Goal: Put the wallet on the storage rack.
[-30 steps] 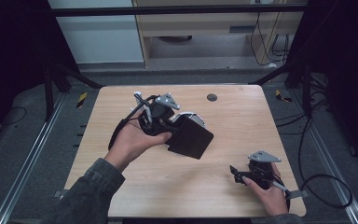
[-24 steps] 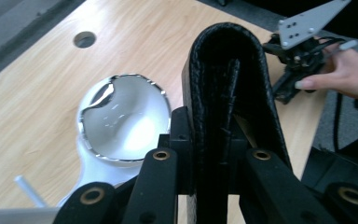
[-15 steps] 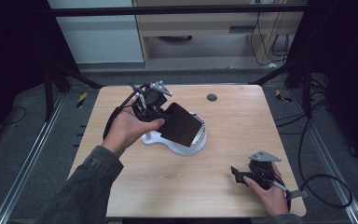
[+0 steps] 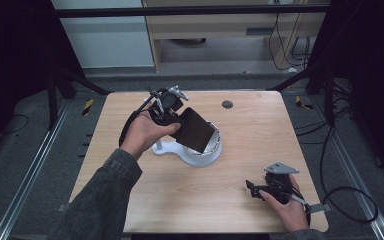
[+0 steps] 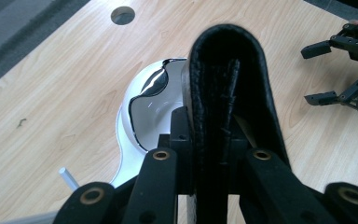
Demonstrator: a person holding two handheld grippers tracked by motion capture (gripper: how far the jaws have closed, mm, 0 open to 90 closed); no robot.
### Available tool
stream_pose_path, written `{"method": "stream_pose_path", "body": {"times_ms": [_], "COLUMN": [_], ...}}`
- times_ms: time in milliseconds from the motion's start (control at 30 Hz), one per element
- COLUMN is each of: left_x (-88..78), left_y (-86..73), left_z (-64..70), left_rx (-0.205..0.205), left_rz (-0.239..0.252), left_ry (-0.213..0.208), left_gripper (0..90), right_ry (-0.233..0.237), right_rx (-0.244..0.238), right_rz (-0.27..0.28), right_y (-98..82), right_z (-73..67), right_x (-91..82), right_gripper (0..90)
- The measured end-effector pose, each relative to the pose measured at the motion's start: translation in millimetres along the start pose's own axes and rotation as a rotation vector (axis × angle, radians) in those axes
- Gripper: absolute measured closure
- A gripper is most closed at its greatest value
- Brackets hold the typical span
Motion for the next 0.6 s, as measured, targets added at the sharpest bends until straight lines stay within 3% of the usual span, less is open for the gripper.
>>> {"method": "stream_pose_path", "body": {"times_ms": [100, 600], "left_x": [5.3, 39.4], "left_y": [2.2, -1.4], "left_z": [-0.2, -0.9], "left_rx": [0.005, -0.006], "left_rz": [-0.01, -0.056], "left_ry": [0.012, -0.035], "left_gripper": [79.7, 79.6], "right_ry": [0.005, 0.012], "right_rx": [-0.007, 0.003], "right_rz": [0.001, -0.023], "right_y": [0.4, -1.6], "right_z": [-1.3, -2.8], "right_x": [0.0, 3.2], "right_gripper": [6.8, 6.5]}}
Point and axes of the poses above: each handheld gripper's, and its own axes: x roughly forward along the jaws, y roughly out of its top, z roughly to its right, the point moved 5 cm from there along x, roughly forward along the jaws, and after that the axes turned 8 degrees about y, right-handed, at the moved point
